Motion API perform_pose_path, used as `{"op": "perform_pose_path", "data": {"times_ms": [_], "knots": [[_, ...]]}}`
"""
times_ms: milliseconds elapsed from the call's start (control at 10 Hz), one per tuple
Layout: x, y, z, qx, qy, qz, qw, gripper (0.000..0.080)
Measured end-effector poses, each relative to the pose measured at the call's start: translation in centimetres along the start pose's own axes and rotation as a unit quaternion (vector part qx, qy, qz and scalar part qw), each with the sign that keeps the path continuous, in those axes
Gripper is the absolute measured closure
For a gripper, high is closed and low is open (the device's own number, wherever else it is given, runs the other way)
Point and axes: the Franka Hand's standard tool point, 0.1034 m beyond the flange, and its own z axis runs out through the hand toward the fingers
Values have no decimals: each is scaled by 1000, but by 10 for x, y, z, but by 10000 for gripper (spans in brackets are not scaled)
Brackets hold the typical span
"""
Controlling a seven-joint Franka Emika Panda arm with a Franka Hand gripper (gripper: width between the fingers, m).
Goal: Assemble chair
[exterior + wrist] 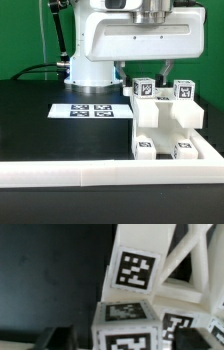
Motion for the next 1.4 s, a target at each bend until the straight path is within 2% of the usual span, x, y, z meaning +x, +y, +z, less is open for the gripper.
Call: {"op": "perform_pose_path", "data": {"times_ms": [100,200,400,600,900,1200,1400], "knots": [[0,0,0,0,0,5,1000,389],[0,0,0,0,0,13,1000,515],[0,0,0,1,0,40,999,514],[0,-1,0,0,0,135,991,514],[3,-5,1,0,1,310,951,514],[4,-5,1,9,-2,457,889,514],[4,-5,1,10,-3,511,859,512]]}}
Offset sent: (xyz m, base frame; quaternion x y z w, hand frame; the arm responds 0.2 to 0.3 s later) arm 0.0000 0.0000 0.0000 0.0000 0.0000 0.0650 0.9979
